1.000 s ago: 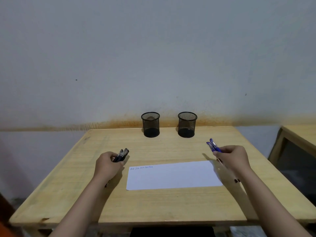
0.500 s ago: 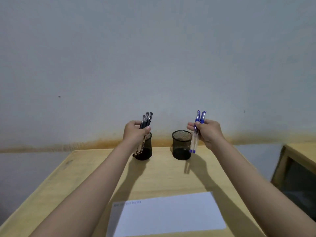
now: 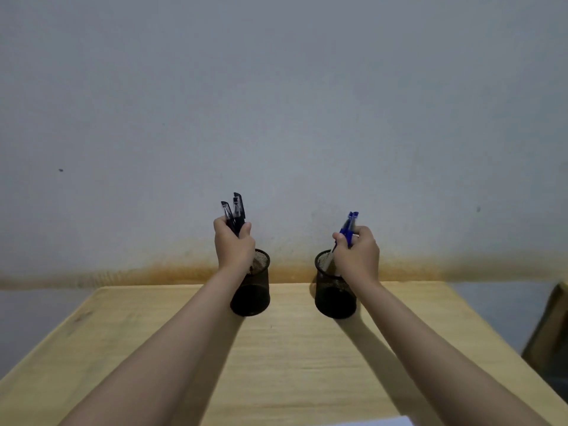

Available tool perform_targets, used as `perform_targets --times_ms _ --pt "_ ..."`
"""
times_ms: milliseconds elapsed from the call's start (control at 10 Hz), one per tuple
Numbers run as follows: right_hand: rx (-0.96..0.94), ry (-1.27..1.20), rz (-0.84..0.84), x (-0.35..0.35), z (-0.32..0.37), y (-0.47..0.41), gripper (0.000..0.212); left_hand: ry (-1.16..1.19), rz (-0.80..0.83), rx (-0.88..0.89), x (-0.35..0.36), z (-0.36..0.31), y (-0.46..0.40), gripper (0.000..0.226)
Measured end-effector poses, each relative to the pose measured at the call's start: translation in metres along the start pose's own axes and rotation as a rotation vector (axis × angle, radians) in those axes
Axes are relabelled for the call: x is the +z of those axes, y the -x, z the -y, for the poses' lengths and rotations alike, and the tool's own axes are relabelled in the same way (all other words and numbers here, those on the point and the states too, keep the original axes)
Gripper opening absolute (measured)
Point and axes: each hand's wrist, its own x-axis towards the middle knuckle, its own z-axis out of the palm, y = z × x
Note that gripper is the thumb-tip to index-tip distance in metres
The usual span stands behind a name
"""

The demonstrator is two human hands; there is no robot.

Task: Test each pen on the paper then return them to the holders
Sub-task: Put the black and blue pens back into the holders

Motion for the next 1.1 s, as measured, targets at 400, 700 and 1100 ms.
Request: perform_targets --times_ms 400,700,1100 --pt "0.059 0.537 0.056 0.006 -0.013 0.012 0.010 -0.298 0.106 -0.107 0.001 0.004 0.000 0.035" --pt "0.227 0.532 0.010 0.001 -0.025 0.004 0.028 -0.493 0.068 -0.053 -0.016 0.006 -0.003 0.026" --pt "-0.309 -0.272 -0.330 -0.056 0.075 0.083 0.031 -0.194 -0.085 -0.062 -0.054 -0.033 0.053 0.075"
